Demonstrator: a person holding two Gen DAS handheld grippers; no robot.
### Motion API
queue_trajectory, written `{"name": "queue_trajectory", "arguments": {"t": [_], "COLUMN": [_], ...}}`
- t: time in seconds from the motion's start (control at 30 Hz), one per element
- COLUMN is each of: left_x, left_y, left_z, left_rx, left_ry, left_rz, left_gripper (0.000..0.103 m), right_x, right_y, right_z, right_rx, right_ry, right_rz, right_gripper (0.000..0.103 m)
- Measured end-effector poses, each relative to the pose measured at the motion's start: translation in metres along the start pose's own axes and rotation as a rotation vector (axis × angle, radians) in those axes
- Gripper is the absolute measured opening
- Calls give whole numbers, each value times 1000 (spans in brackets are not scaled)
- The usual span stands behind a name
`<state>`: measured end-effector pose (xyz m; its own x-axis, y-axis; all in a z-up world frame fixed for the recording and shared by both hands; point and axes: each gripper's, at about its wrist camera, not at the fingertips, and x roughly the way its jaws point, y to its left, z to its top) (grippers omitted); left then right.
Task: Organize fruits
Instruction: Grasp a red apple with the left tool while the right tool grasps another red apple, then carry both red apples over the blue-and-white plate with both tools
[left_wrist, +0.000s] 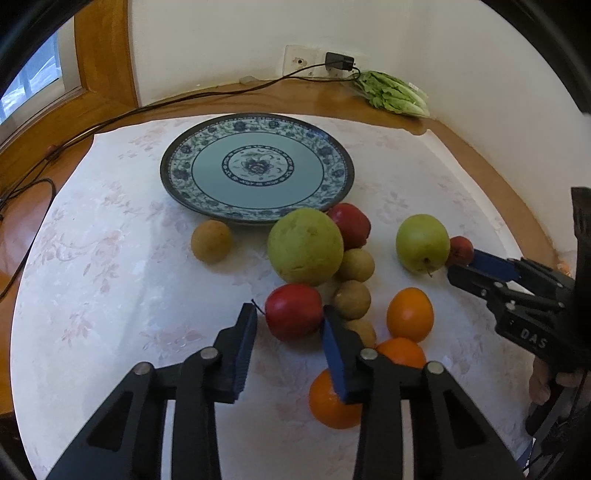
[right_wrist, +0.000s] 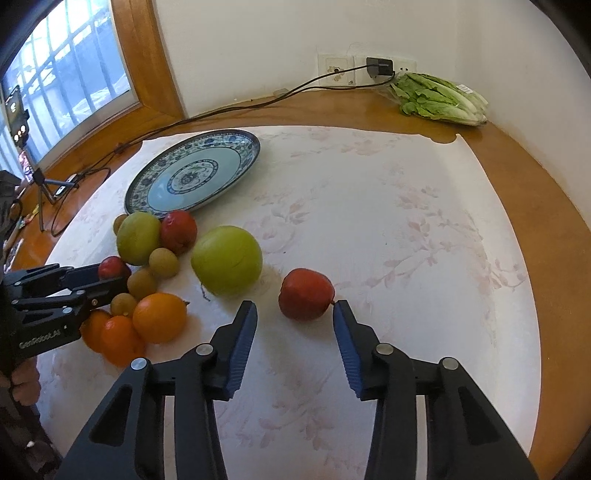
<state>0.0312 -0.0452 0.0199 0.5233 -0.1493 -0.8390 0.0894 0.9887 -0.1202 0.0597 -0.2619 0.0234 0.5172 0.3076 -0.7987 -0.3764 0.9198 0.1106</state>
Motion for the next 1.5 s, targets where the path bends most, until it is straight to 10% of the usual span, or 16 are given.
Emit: {"name": "queue_trajectory", "arguments": {"t": [0.23,1.5], "left_x": [-1,-52], "left_y": [2,41], "left_z": [-1,55], "left_rx": [10,-1], "left_ry": [-4,-137], "left_rz": [-18,41], "left_gripper": [33,32], "right_x": [6,-32], "right_y": [-2,58], "right_z": [1,51], "right_rx": [7,-57], "right_ry": [5,-67], "right_rz": [-8,45], "right_gripper": [29,28]}}
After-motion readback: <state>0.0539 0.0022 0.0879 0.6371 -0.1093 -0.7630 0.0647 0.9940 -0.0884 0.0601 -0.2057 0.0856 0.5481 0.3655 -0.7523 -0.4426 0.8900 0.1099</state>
